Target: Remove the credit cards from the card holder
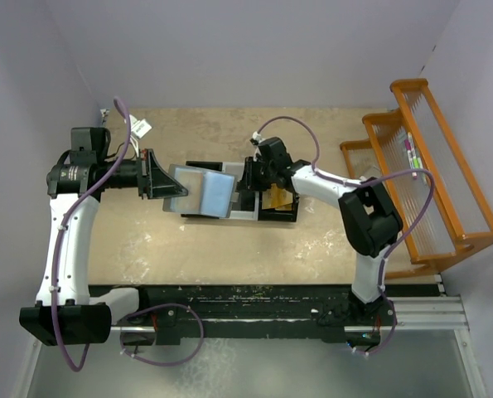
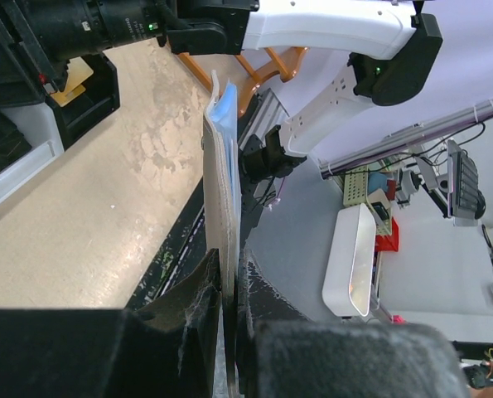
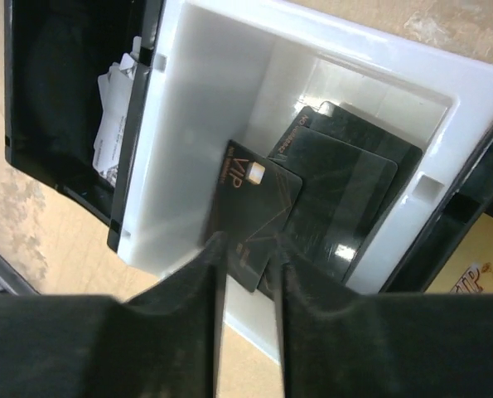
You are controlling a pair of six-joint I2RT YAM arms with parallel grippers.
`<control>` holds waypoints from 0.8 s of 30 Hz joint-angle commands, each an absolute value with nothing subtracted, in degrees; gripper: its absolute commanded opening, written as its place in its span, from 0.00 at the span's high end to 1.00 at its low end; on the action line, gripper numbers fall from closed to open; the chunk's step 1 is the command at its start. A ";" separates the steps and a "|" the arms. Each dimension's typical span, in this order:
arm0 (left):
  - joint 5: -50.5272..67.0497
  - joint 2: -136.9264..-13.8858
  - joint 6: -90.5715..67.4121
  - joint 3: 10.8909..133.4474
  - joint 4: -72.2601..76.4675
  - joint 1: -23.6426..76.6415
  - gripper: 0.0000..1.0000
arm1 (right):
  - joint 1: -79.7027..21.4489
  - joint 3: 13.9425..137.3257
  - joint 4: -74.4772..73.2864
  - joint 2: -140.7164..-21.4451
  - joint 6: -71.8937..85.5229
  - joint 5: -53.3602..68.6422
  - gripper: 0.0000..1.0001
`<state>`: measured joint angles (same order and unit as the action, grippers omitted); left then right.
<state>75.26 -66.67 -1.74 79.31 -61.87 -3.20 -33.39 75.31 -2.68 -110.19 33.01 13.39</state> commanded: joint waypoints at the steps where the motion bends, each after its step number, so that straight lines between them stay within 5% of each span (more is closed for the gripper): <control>1: 78.20 -65.70 -0.18 81.84 -61.57 -3.03 1.00 | -33.78 77.09 -5.63 -104.94 30.67 7.11 0.60; 14: 79.85 -65.54 0.32 81.86 -62.25 -2.99 1.00 | -33.18 75.89 -4.03 -80.08 35.83 15.91 0.07; 20: 81.85 -65.47 0.70 81.70 -62.65 -3.01 1.00 | -29.62 67.21 20.43 -75.99 53.92 40.54 0.00; 24: 82.65 -65.55 1.11 81.44 -63.18 -3.03 1.00 | -32.18 65.42 35.92 -78.11 61.15 45.74 0.00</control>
